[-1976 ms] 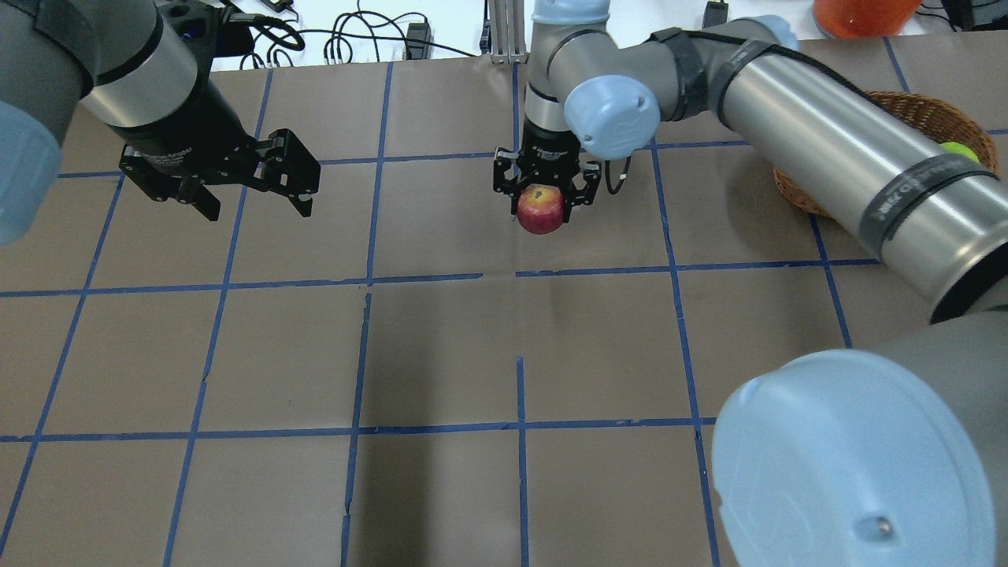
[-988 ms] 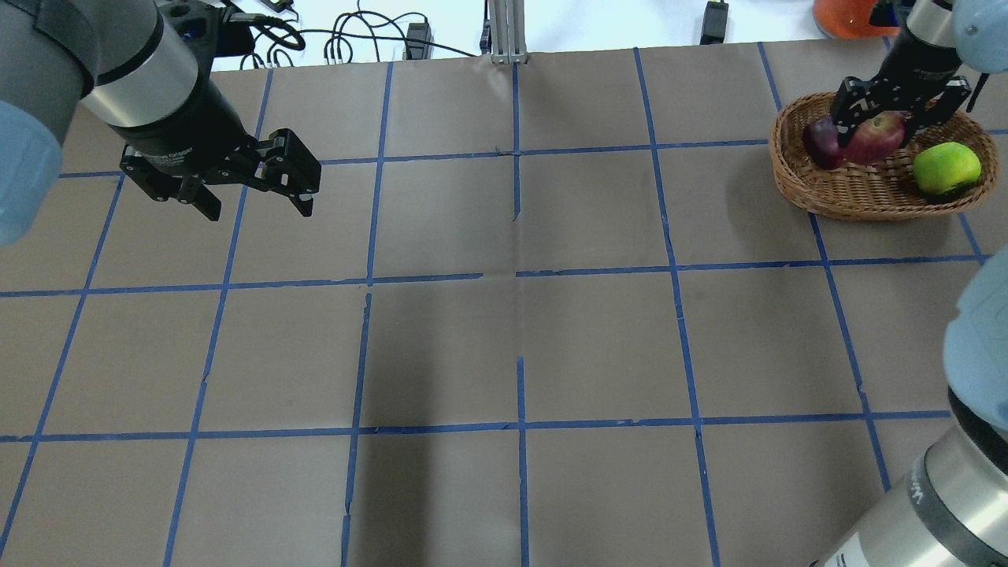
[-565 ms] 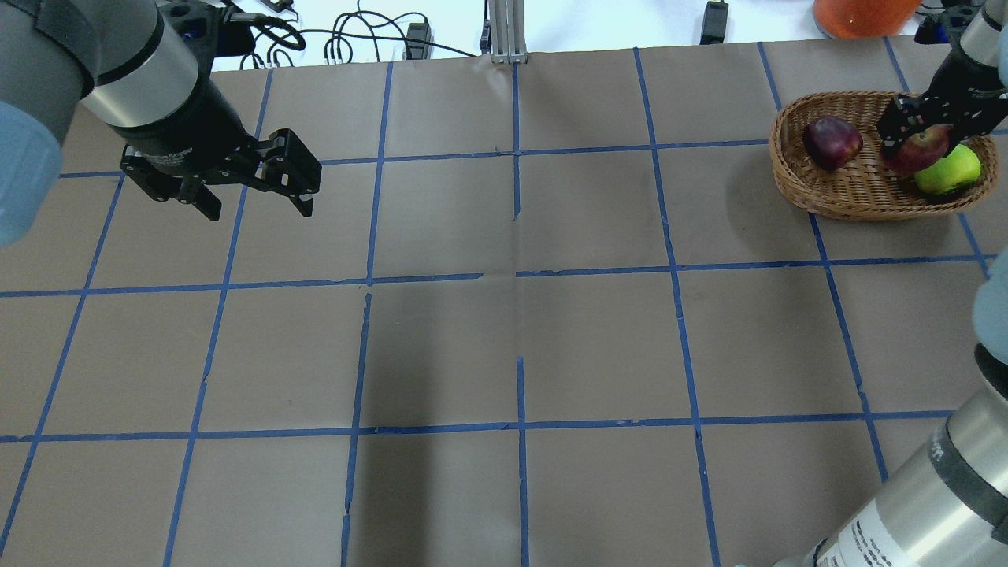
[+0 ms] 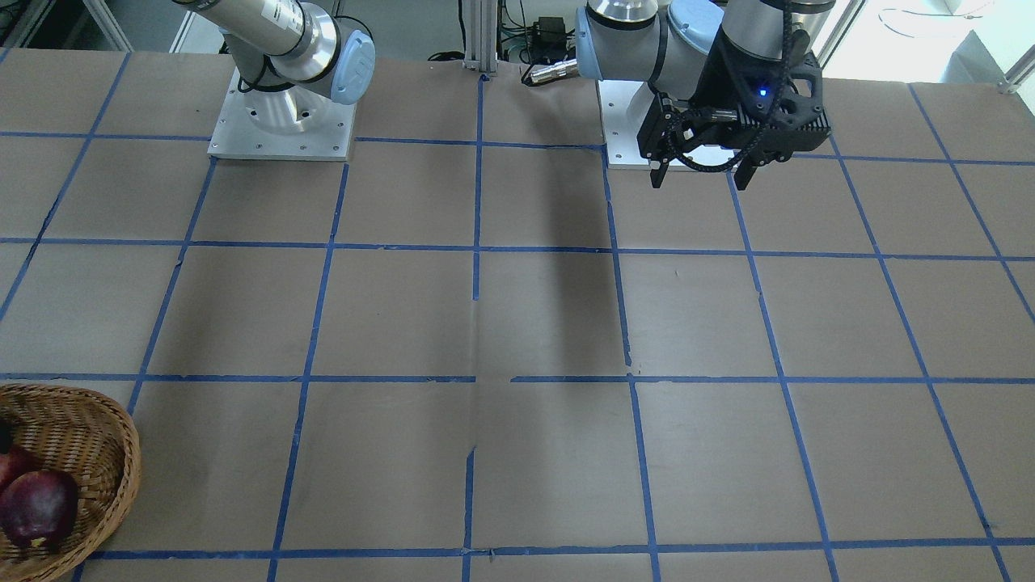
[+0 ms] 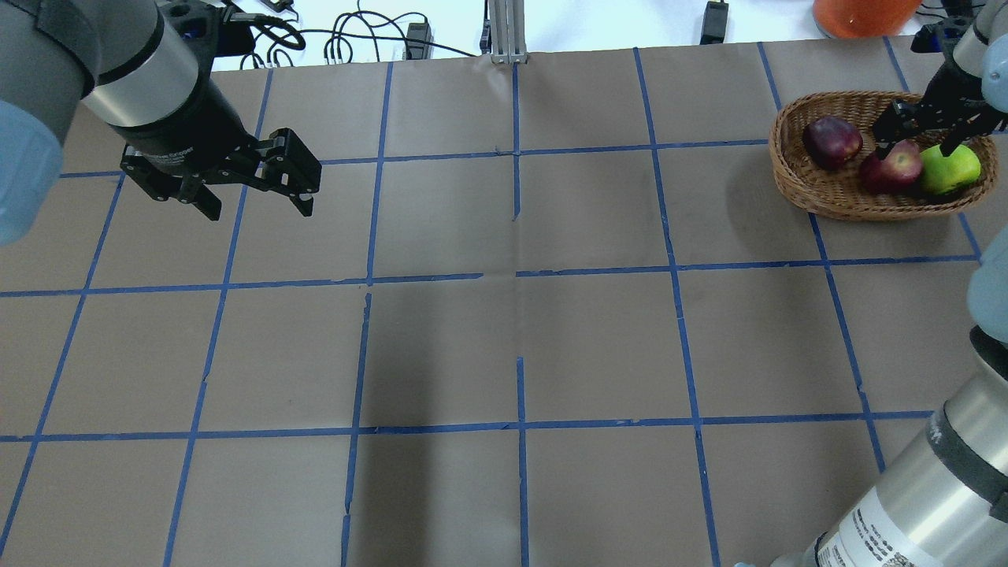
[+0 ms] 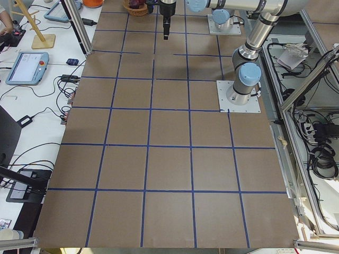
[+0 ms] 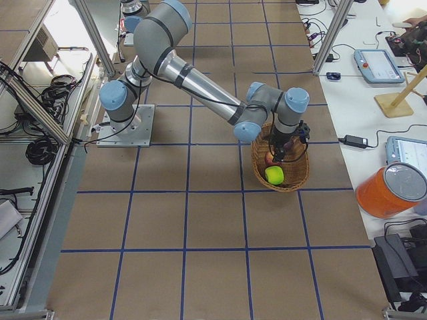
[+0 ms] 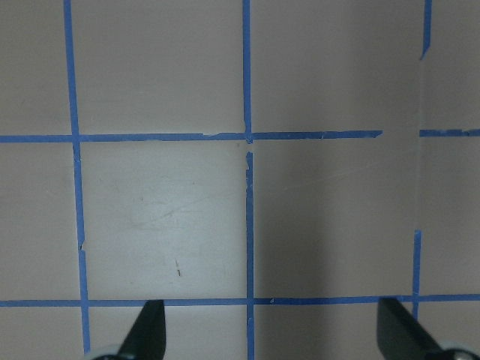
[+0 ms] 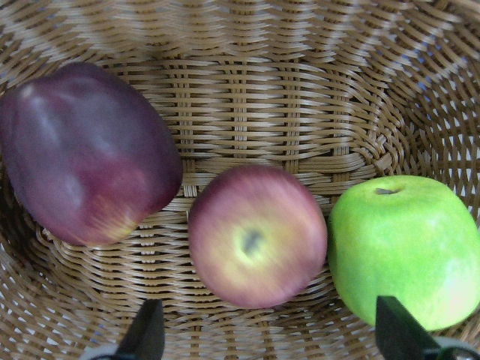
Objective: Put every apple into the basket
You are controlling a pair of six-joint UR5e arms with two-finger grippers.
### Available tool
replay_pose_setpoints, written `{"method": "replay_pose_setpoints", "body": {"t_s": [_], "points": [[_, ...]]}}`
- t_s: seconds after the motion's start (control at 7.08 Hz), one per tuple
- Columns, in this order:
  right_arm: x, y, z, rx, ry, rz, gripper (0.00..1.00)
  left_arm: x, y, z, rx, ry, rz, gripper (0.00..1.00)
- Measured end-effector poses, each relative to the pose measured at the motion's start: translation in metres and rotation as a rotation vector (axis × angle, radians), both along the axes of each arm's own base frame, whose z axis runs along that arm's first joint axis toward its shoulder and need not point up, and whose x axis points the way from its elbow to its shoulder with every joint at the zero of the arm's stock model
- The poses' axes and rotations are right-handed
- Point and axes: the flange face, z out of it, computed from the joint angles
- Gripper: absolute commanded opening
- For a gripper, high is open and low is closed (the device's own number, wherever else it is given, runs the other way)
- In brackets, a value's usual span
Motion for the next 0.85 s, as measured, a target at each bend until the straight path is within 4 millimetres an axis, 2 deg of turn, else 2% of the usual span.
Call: {"method": "replay_pose_setpoints", "body": {"t_s": [0.14,0.28,0.42,0.56,0.85], "points": [[0.002,0.002,0.007,0.002,-0.001,0.001,1.0,0.0,0.0,0.0,0.0,-0.001,0.0,1.0],[0.01,0.008,0.026,0.01,-0.008,0.003,1.0,0.001,0.0,0.0,0.0,-0.003,0.001,1.0],[0.026,0.02,0.056,0.027,-0.021,0.008,1.0,0.001,0.0,0.0,0.001,-0.004,0.002,1.0],[0.055,0.039,0.099,0.047,-0.033,0.02,1.0,0.001,0.0,0.001,0.0,-0.004,0.002,1.0],[0.134,0.086,0.18,0.065,-0.035,0.014,1.0,0.001,0.0,0.001,-0.001,-0.004,0.002,1.0]]}}
